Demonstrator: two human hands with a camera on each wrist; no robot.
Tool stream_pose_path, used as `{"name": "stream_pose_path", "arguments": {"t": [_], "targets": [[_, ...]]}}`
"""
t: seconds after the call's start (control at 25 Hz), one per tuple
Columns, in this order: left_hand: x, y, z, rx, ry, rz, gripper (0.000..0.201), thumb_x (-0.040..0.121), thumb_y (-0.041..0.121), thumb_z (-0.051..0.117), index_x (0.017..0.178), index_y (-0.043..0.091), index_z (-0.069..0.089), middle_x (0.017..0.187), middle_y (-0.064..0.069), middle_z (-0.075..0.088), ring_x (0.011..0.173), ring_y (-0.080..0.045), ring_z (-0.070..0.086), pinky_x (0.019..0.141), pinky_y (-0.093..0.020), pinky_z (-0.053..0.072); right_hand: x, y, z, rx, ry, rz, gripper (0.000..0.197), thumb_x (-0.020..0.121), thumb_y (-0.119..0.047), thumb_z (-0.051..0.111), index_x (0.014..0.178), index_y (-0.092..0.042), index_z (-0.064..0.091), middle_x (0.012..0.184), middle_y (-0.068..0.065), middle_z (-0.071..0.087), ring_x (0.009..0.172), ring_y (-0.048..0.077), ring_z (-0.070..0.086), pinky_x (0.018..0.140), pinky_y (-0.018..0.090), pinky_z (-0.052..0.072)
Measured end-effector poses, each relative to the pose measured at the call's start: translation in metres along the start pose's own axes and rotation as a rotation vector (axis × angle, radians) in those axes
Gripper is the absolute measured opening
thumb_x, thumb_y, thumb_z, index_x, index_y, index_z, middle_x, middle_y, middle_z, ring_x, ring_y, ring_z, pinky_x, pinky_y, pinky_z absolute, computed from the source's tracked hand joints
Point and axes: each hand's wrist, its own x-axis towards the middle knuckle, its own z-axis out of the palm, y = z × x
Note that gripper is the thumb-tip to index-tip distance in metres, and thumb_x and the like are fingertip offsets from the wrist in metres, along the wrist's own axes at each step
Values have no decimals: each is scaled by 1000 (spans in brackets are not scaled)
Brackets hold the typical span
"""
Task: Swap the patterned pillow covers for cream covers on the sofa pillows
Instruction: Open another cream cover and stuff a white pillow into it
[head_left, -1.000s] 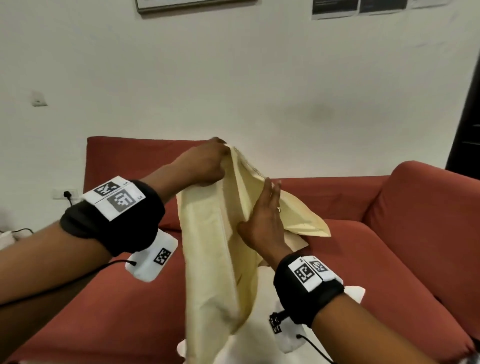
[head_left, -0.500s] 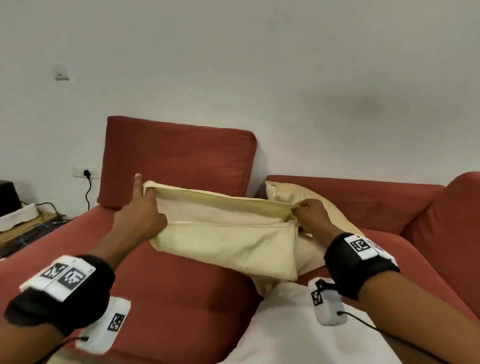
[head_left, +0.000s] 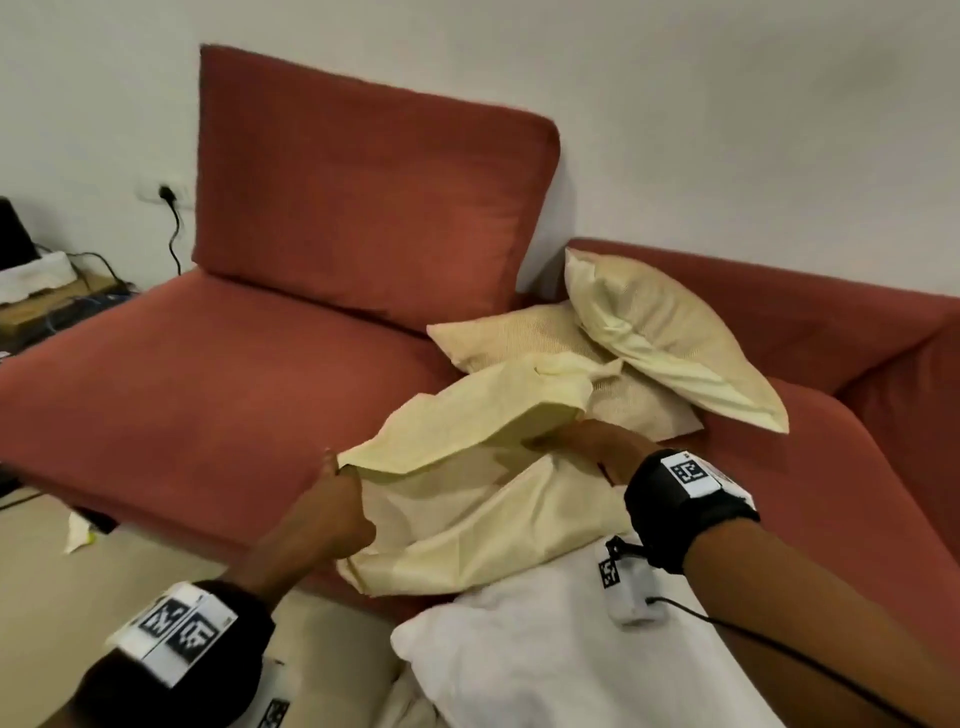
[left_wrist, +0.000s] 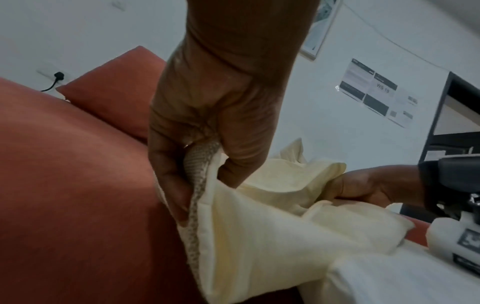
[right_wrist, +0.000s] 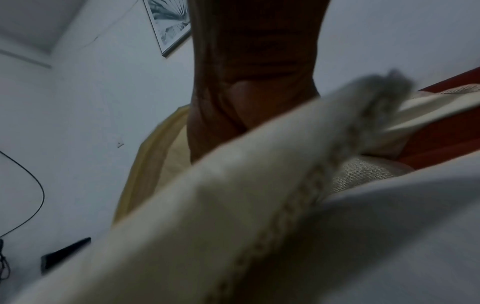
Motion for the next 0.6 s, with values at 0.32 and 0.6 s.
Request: {"name": "stream_pose_path", "arguments": {"t": [0.32,0.6], "targets": [[-25,6,-10,-184,-311,14,76,74,9,73,140,11,36,113,-12,52,78,-23,66,50,-27,53,-58,-34,-47,109,-103,-73,51,70,-26,85,114,-7,67,107,8,73,97,28,70,83,35,55],[-57,64,-10,300,-411,324,96,68,84,53,147,34,34,158,-2,26,131,-20,47,103,-35,44,-87,39,-91,921,-116,-164,32,76,-28,73,99,-7,66,96,13,70,80,22,69,73,31,59]]}}
